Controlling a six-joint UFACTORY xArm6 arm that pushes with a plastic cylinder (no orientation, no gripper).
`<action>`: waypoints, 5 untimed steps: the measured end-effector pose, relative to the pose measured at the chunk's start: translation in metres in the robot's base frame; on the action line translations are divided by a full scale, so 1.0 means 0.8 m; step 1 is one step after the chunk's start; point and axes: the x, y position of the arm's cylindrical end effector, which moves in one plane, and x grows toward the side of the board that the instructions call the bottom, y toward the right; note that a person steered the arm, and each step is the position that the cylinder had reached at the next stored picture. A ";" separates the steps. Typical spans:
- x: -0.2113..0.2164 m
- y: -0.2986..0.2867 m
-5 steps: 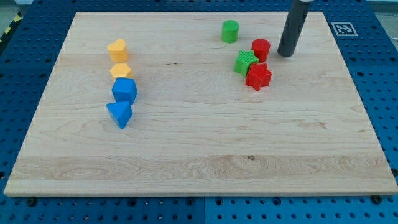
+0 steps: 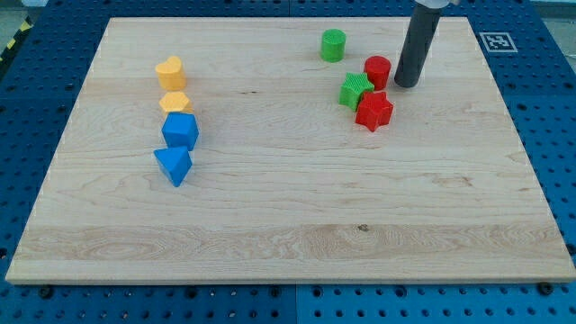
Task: Push the red circle towards the top of the green star
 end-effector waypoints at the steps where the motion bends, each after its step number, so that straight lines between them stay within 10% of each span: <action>1: 0.008 0.000; 5: -0.009 -0.054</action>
